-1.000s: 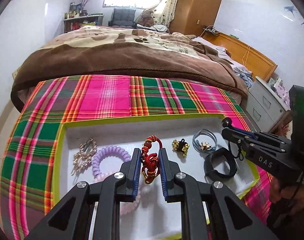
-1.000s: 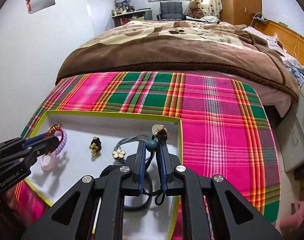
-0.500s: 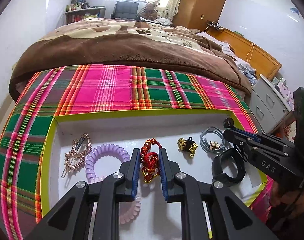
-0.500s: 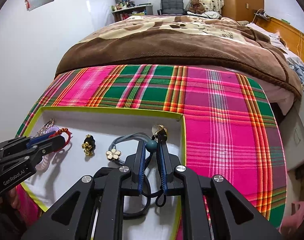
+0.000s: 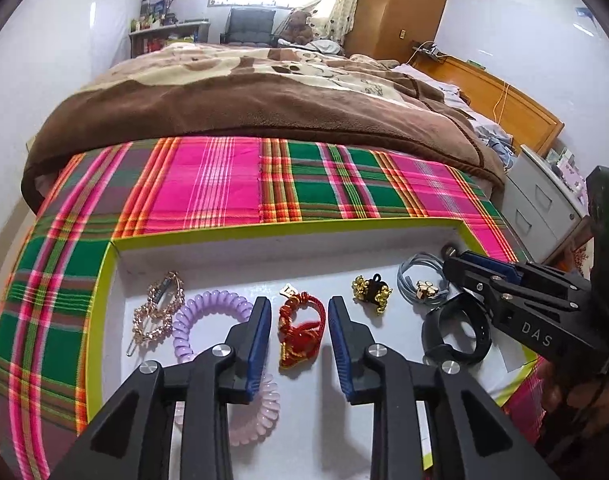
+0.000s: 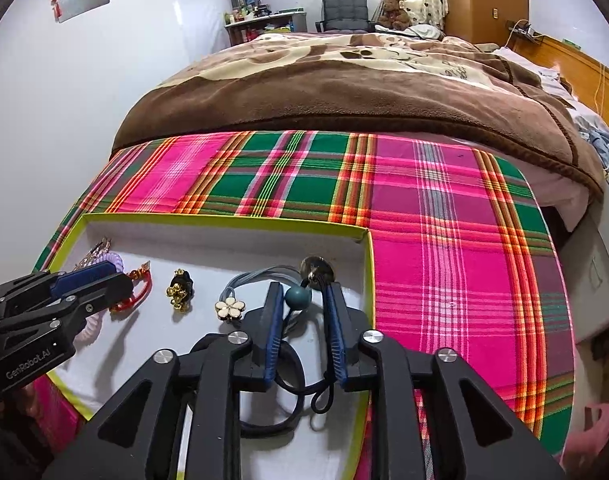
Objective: Organize jewelry
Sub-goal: 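Open both tools to release the tassel and cord in the box, then withdraw both tools from the box toward the remaining jewelry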
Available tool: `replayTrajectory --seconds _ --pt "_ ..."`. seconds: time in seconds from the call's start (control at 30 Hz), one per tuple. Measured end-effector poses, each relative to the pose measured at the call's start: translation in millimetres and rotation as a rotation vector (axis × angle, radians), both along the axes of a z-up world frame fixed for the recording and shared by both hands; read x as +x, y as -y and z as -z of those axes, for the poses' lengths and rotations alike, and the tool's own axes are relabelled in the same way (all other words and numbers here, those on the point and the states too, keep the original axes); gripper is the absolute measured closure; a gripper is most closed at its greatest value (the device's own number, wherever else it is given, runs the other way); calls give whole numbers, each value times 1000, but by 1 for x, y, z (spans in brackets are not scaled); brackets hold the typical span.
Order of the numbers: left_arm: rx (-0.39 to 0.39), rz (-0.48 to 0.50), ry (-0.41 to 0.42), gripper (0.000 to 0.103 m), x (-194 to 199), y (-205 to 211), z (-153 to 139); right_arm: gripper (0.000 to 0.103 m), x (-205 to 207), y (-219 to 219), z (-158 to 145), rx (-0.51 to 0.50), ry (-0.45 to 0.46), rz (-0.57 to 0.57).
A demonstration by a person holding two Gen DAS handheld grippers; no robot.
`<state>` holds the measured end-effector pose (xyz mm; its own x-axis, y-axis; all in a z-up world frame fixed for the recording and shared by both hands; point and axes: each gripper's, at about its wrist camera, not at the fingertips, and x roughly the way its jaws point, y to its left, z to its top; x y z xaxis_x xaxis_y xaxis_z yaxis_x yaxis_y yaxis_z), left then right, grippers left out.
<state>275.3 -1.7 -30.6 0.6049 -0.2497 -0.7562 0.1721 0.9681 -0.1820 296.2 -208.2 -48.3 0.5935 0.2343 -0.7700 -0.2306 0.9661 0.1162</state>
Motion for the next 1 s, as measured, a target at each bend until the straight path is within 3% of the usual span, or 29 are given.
replayTrajectory --seconds 0.1,0.23,0.73,1.0 --pt "-12 -1 -1 68 -1 0 -2 67 -1 -1 -1 22 1 -11" --pt "-6 -1 5 67 -5 0 -6 67 -5 -5 -2 -4 15 -8" --pt "38 -20 73 65 -44 3 -34 67 -32 -4 -22 35 58 0" --pt "26 -35 119 65 -77 -3 -51 67 -61 -4 -32 60 78 -2"
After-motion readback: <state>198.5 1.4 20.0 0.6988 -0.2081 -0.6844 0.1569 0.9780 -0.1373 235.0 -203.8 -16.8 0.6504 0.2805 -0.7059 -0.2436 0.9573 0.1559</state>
